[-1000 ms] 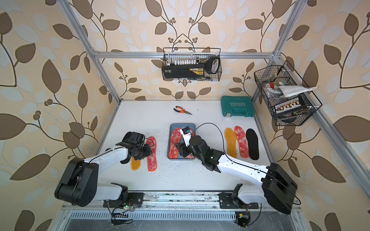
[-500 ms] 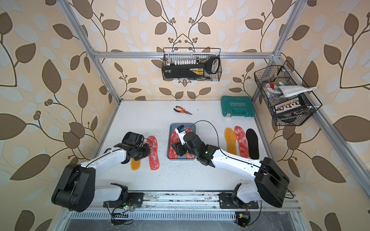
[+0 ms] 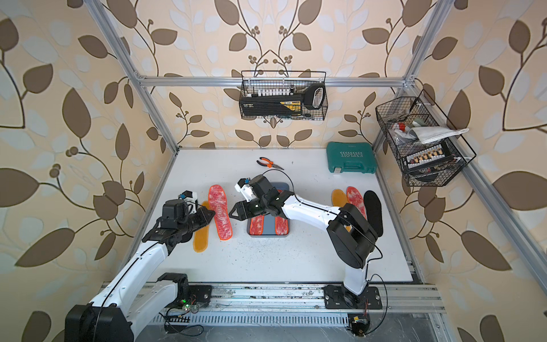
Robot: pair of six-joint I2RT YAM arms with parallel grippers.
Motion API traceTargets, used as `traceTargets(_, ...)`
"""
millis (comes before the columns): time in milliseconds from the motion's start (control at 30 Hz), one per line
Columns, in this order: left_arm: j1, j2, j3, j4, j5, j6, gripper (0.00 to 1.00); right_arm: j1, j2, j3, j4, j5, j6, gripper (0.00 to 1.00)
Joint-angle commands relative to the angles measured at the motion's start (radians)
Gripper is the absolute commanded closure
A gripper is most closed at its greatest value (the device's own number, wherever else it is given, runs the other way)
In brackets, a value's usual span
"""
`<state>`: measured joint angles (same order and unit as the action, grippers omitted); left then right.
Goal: Put the insoles into the storage box
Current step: Pick up the insole from the center of the board.
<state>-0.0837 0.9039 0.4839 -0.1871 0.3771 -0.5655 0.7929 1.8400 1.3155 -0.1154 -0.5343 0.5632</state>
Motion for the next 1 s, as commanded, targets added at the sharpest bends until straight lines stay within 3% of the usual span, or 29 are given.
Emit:
traceTargets(0, 0.009, -0.001, 0.007, 0.088, 0.176, 0.027, 1.0, -0.029, 0.025, -0.004, 0.074, -0.145, 0.082, 0.45)
traceTargets(233, 0.013, 0.054, -0.004, 0.196, 0.359, -0.019, 1.0, -0.048, 0.075, -0.015, 0.155, -0.224, 0.133, 0.46)
traceTargets(400, 0.013, 0.053, -0.01, 0.209, 0.389, -0.034, 1.0, -0.069, 0.049, -0.055, 0.211, -0.221, 0.155, 0.48)
traceTargets(533, 0.013, 0.062, -0.015, 0.224, 0.401, -0.045, 1.0, -0.077, 0.053, -0.058, 0.223, -0.23, 0.164, 0.55)
traceTargets(767, 0.013, 0.079, -0.014, 0.215, 0.386, -0.047, 1.0, -0.077, 0.042, -0.075, 0.242, -0.216, 0.178, 0.79)
traceTargets(967, 0.014, 0.079, -0.008, 0.18, 0.336, -0.038, 1.0, -0.078, 0.005, -0.102, 0.216, -0.195, 0.162, 0.84)
